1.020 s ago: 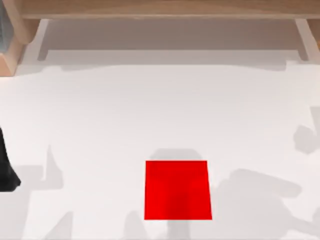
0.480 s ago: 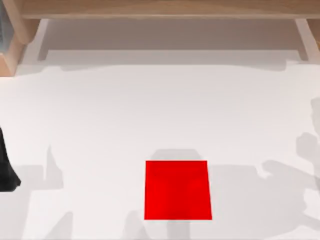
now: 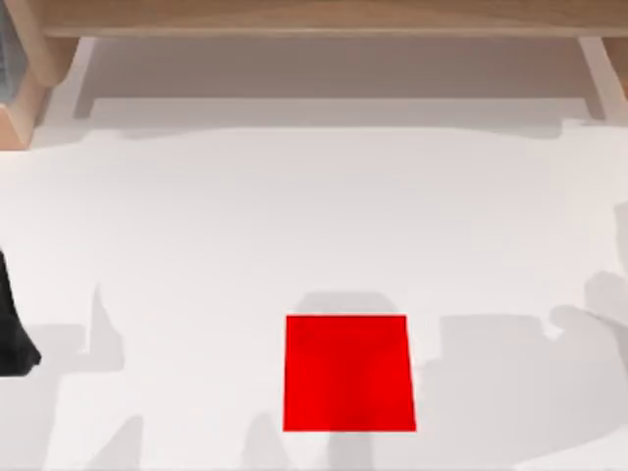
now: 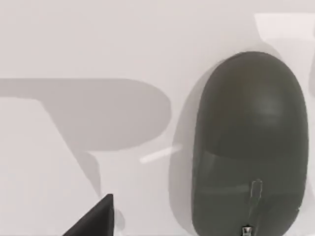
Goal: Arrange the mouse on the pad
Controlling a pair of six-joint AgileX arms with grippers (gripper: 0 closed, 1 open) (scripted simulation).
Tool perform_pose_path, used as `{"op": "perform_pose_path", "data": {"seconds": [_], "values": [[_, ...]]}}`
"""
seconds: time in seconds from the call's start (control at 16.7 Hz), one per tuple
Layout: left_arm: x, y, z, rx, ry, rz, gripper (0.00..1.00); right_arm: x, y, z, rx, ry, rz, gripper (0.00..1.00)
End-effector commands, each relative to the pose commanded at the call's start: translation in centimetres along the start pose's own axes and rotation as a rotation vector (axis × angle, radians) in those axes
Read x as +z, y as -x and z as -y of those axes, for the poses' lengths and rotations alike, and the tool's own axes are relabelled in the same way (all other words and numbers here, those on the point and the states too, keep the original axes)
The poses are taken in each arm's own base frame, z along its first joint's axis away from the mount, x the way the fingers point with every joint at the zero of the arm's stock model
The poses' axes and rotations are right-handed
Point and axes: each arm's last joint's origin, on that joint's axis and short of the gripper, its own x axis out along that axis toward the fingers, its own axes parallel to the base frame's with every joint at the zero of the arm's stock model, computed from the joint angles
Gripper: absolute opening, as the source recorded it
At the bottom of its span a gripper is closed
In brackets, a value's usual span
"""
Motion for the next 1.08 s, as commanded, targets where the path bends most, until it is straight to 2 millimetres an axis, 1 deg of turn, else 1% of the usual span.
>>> {"op": "perform_pose_path", "data": {"seconds": [0.18, 0.3, 0.42, 0.66, 1.08], "values": [[0.0, 0.0, 0.0, 0.0, 0.0, 0.0, 1.0, 0.0, -3.5, 0.0, 0.004, 0.001, 0.01, 1.0], [0.0, 0.0, 0.0, 0.0, 0.0, 0.0, 1.0, -0.2, -5.2, 0.1, 0.002, 0.0, 0.005, 1.0], [0.0, 0.0, 0.0, 0.0, 0.0, 0.0, 1.0, -0.4, -6.0, 0.2, 0.0, 0.0, -0.001, 1.0], [0.0, 0.0, 0.0, 0.0, 0.0, 0.0, 1.0, -0.4, -6.0, 0.2, 0.0, 0.0, -0.001, 1.0], [0.0, 0.0, 0.0, 0.0, 0.0, 0.0, 1.0, -0.4, -6.0, 0.2, 0.0, 0.0, -0.001, 0.47]]}}
